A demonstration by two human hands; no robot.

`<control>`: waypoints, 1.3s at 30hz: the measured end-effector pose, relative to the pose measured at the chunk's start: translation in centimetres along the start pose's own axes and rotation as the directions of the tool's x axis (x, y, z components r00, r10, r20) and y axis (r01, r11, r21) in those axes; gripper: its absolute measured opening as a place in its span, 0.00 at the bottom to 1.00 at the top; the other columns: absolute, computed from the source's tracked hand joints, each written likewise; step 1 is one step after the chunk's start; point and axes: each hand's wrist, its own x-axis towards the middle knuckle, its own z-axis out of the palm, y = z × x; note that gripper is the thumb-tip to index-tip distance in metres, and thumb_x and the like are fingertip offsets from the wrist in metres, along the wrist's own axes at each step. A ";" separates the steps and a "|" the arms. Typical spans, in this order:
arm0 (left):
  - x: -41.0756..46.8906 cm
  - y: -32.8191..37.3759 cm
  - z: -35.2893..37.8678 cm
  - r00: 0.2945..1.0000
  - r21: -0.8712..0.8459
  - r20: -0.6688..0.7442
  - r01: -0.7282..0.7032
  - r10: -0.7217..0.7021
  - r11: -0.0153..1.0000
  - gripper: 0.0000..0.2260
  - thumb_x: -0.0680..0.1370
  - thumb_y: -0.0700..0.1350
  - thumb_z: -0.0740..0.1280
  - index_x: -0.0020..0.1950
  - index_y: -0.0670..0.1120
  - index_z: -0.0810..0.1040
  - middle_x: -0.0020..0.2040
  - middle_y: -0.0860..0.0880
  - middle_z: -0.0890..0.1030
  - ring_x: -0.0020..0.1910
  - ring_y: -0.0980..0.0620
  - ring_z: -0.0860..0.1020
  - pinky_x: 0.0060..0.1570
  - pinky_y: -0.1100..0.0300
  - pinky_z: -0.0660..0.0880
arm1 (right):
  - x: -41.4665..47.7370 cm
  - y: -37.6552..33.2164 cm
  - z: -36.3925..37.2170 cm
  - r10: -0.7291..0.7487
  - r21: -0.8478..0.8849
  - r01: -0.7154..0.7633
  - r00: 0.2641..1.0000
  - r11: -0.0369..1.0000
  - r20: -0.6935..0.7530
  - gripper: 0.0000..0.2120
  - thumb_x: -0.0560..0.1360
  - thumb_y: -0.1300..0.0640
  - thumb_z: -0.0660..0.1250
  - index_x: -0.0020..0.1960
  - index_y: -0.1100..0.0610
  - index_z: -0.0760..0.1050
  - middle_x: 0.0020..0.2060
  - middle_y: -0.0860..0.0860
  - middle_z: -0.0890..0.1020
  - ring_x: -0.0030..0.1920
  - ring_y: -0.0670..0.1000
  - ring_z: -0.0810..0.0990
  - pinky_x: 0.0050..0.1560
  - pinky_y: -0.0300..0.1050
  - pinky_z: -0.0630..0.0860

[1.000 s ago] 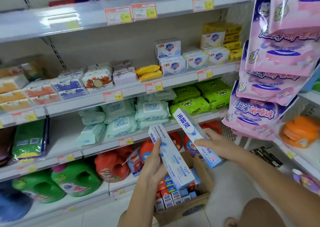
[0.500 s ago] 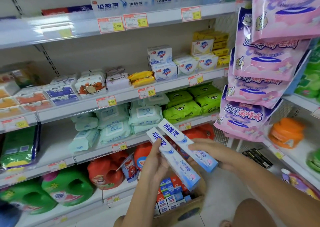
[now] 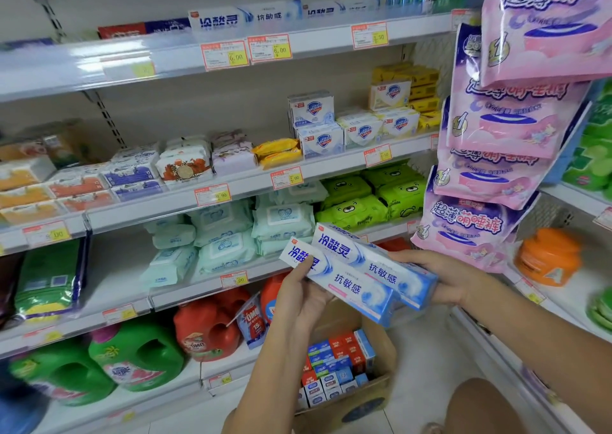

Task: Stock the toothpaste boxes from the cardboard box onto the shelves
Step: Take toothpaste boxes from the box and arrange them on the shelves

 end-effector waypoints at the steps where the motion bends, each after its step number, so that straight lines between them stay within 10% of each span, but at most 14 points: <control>1: -0.2 0.1 0.2 1.000 -0.009 0.027 -0.007 0.007 1.000 0.10 0.80 0.38 0.57 0.57 0.40 0.75 0.52 0.38 0.83 0.46 0.42 0.84 0.41 0.43 0.80 | 0.0 -0.1 0.0 -0.007 0.015 0.006 1.000 1.000 0.017 0.32 0.52 0.55 0.84 0.54 0.61 0.82 0.55 0.59 0.81 0.54 0.57 0.79 0.65 0.56 0.69; 4: -0.9 0.1 0.7 0.997 -0.022 0.075 -0.021 0.023 1.000 0.12 0.75 0.37 0.63 0.58 0.41 0.76 0.55 0.39 0.82 0.49 0.43 0.83 0.51 0.45 0.78 | 0.0 -0.6 0.2 -0.015 0.076 0.011 0.999 0.997 0.051 0.31 0.51 0.57 0.84 0.53 0.63 0.82 0.51 0.59 0.83 0.48 0.56 0.84 0.51 0.50 0.79; 9: -0.6 -0.1 1.0 0.998 -0.030 0.029 -0.052 0.053 0.998 0.24 0.68 0.40 0.71 0.63 0.40 0.74 0.58 0.39 0.80 0.57 0.43 0.79 0.65 0.42 0.68 | -0.2 -1.1 1.2 -0.002 0.074 -0.007 0.993 0.997 0.121 0.33 0.60 0.58 0.81 0.63 0.61 0.77 0.60 0.58 0.79 0.56 0.55 0.81 0.57 0.51 0.76; 14: -0.9 0.3 1.8 0.995 -0.027 0.086 -0.044 0.046 0.999 0.43 0.49 0.41 0.84 0.62 0.41 0.75 0.60 0.37 0.79 0.57 0.40 0.80 0.53 0.42 0.78 | 0.2 -2.0 2.4 -0.006 0.052 -0.003 0.986 0.999 0.165 0.36 0.62 0.61 0.80 0.68 0.62 0.72 0.64 0.60 0.76 0.58 0.55 0.80 0.54 0.50 0.79; 18: -1.6 1.1 3.2 0.996 0.010 0.045 -0.077 0.076 0.997 0.25 0.64 0.40 0.75 0.60 0.40 0.74 0.50 0.37 0.83 0.45 0.41 0.84 0.41 0.44 0.81 | 0.2 -3.4 4.4 0.006 -0.169 0.013 0.993 0.985 0.115 0.22 0.76 0.59 0.65 0.69 0.61 0.70 0.64 0.59 0.77 0.56 0.53 0.81 0.56 0.47 0.78; 20: -1.6 1.7 3.7 0.993 0.052 -0.001 -0.120 0.120 0.991 0.19 0.70 0.41 0.67 0.61 0.40 0.74 0.47 0.38 0.84 0.43 0.42 0.84 0.44 0.46 0.81 | -0.4 -4.3 6.4 -0.070 -0.429 0.076 0.997 0.900 0.030 0.16 0.80 0.54 0.60 0.65 0.58 0.73 0.57 0.54 0.82 0.52 0.48 0.82 0.54 0.43 0.78; 25: -1.4 3.6 6.1 0.961 0.127 -0.023 -0.271 0.276 0.954 0.16 0.70 0.40 0.70 0.57 0.38 0.76 0.48 0.36 0.82 0.42 0.42 0.83 0.51 0.44 0.79 | -2.0 -6.3 11.9 -0.324 -0.971 0.125 0.945 0.204 0.054 0.20 0.69 0.38 0.71 0.55 0.44 0.70 0.52 0.45 0.81 0.50 0.46 0.80 0.50 0.42 0.76; 34: -2.3 11.6 10.7 0.905 -0.050 0.158 -0.393 0.396 0.918 0.33 0.68 0.61 0.69 0.66 0.42 0.74 0.64 0.40 0.76 0.64 0.43 0.75 0.67 0.43 0.68 | -2.6 -12.7 14.3 -0.517 -0.991 0.133 0.849 0.019 0.104 0.43 0.64 0.37 0.74 0.74 0.42 0.60 0.65 0.43 0.72 0.62 0.46 0.73 0.61 0.41 0.70; 39: -3.0 13.7 14.1 0.875 0.004 0.060 -0.481 0.480 0.876 0.24 0.76 0.63 0.59 0.56 0.45 0.79 0.51 0.44 0.84 0.47 0.49 0.84 0.50 0.50 0.76 | -2.3 -15.8 14.9 -0.552 -0.987 0.163 0.824 0.010 0.130 0.45 0.62 0.31 0.72 0.74 0.36 0.55 0.66 0.36 0.66 0.63 0.42 0.70 0.60 0.38 0.69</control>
